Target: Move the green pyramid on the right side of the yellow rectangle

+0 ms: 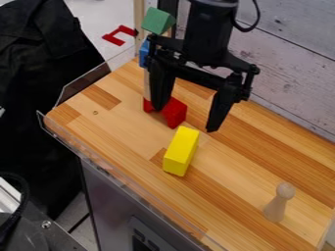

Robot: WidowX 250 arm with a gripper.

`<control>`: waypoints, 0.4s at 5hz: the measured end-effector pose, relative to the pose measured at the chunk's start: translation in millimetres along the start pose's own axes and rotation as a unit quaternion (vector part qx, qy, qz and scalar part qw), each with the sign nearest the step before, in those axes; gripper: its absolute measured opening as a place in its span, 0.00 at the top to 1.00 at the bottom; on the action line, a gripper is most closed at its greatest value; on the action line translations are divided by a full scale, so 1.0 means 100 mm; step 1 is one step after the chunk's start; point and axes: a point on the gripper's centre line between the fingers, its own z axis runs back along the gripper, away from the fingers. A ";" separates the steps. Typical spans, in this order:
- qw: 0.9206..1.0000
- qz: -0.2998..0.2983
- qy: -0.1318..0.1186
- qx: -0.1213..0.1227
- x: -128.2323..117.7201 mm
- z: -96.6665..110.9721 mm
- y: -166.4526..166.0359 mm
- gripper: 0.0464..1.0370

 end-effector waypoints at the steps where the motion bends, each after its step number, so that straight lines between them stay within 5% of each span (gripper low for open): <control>1: 1.000 0.001 0.012 0.005 -0.01 -0.06 0.00 0.04; 2: 1.000 0.012 0.007 0.013 0.04 -0.02 0.04 0.04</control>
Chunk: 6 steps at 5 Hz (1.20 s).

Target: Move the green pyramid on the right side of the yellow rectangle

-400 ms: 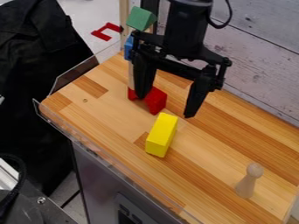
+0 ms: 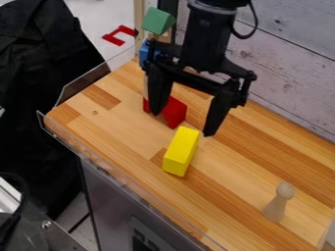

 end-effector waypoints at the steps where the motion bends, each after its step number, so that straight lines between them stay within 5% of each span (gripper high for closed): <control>1: 1.000 0.018 -0.014 -0.006 0.09 0.12 0.05 0.04; 3: 0.998 0.026 -0.062 -0.019 0.27 0.49 0.34 0.04; 6: 0.997 0.060 -0.058 0.006 0.38 0.81 0.77 0.04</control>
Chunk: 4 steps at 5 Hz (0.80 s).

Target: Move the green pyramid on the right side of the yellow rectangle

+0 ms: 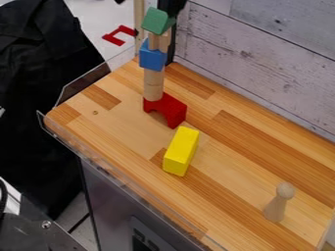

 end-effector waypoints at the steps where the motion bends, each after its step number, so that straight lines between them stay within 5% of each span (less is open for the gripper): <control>1: 1.000 0.004 0.008 0.001 0.09 -0.02 0.12 0.04; 4: 0.999 -0.008 0.031 -0.019 0.30 -0.20 0.21 0.04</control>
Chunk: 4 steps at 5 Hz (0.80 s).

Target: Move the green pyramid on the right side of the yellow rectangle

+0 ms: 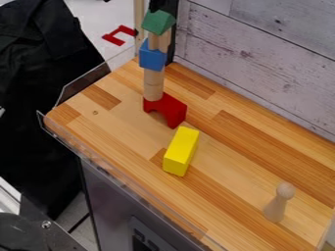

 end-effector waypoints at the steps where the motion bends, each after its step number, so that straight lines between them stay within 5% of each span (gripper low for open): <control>1: 1.000 -0.003 0.003 -0.004 0.04 -0.03 -0.01 0.04; 4: 1.000 -0.005 0.009 -0.007 0.15 -0.07 -0.04 0.04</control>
